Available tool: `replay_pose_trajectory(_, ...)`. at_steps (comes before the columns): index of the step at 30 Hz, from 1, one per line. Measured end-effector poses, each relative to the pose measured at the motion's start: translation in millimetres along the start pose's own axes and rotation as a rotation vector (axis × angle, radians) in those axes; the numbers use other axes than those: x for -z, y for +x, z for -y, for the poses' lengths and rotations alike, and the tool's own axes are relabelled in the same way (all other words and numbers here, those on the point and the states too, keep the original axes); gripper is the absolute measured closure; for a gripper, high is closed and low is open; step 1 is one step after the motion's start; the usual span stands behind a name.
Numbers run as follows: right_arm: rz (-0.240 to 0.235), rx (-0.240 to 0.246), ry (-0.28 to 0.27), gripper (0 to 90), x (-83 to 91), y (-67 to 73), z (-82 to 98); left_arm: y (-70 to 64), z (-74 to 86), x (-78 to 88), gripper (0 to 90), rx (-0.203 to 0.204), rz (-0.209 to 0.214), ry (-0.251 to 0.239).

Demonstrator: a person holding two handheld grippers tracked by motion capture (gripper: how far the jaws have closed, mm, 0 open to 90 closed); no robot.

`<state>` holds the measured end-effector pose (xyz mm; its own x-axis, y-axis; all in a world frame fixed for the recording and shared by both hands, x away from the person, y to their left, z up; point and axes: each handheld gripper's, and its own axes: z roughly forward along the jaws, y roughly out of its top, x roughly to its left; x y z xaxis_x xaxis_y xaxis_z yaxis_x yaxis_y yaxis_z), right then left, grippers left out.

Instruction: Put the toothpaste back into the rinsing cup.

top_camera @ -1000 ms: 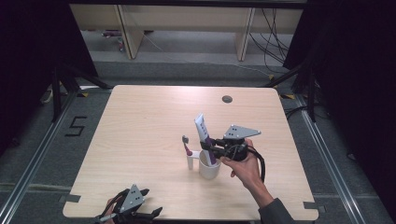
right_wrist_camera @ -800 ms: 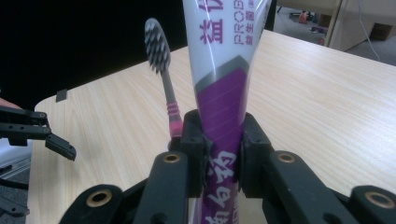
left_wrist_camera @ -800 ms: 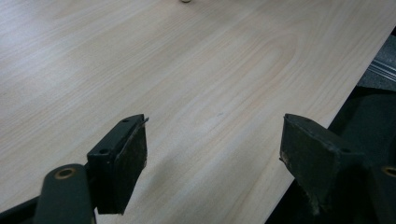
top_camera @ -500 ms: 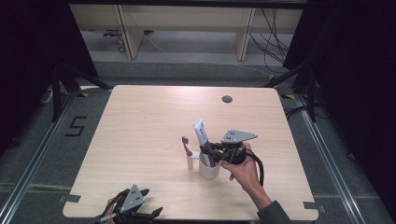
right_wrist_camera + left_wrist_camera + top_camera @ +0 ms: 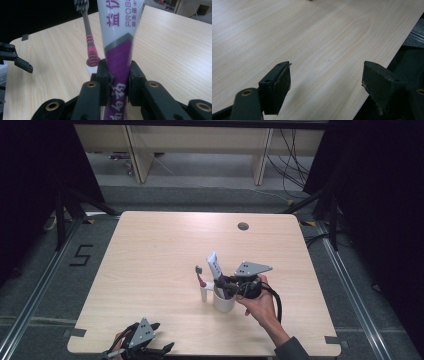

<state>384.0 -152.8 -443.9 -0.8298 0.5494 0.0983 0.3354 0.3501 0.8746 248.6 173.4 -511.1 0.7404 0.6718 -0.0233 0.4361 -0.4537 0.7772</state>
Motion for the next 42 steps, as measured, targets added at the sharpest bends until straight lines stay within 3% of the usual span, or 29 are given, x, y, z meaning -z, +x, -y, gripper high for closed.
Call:
replay_pose_trajectory(1, 0.003, 0.020, -0.016, 75.7, -1.5, -1.2, 0.9, 0.0, -0.3, -0.1, 22.8, 0.001, -0.001, 0.001)
replay_pose_trajectory(2, 0.002, 0.006, -0.006, 75.7, -1.6, -0.2, 1.7, -0.2, -0.1, -0.3, 22.8, 0.001, 0.001, 0.000)
replay_pose_trajectory(11, 0.013, 0.047, 0.026, 75.1, -2.5, -1.7, 3.4, -0.2, -0.5, 0.1, 22.8, -0.001, 0.001, 0.001)
replay_pose_trajectory(21, 0.015, 0.026, 0.062, 75.0, -2.1, 2.8, 6.6, 0.2, -0.4, -0.2, 22.8, -0.010, -0.005, 0.005)
replay_pose_trajectory(22, 0.026, 0.060, 0.059, 74.9, -2.4, 0.6, 6.7, -0.4, -0.4, -0.1, 22.8, -0.007, 0.000, 0.004)
replay_pose_trajectory(25, 0.026, 0.054, 0.061, 74.8, -2.8, 1.9, 7.3, -1.4, -0.2, -0.7, 22.8, 0.003, 0.003, -0.009)
replay_pose_trajectory(27, 0.020, 0.041, 0.073, 74.4, -2.1, 3.1, 7.3, 0.2, -0.4, -0.1, 22.8, -0.015, -0.002, 0.009)
replay_pose_trajectory(28, 0.020, 0.041, 0.073, 74.4, -2.1, 3.1, 7.3, -1.4, 0.0, -0.9, 22.8, 0.001, 0.007, -0.006)
replay_pose_trajectory(36, 0.026, 0.054, 0.059, 72.1, -0.2, 5.5, 8.5, -1.5, -0.5, -0.9, 22.8, 0.001, 0.008, -0.007)
replay_pose_trajectory(38, 0.028, 0.054, 0.067, 69.6, -0.5, 5.0, 9.3, -0.9, -0.4, 0.5, 22.8, -0.018, -0.001, 0.017)
replay_pose_trajectory(41, 0.032, 0.046, 0.074, 67.3, 0.2, 4.8, 10.9, -1.9, -0.2, -0.8, 22.8, 0.001, 0.008, -0.003)
replay_pose_trajectory(42, 0.029, 0.046, 0.077, 65.9, 0.3, 4.8, 11.4, -0.7, -0.2, 0.0, 22.8, -0.018, 0.000, 0.014)
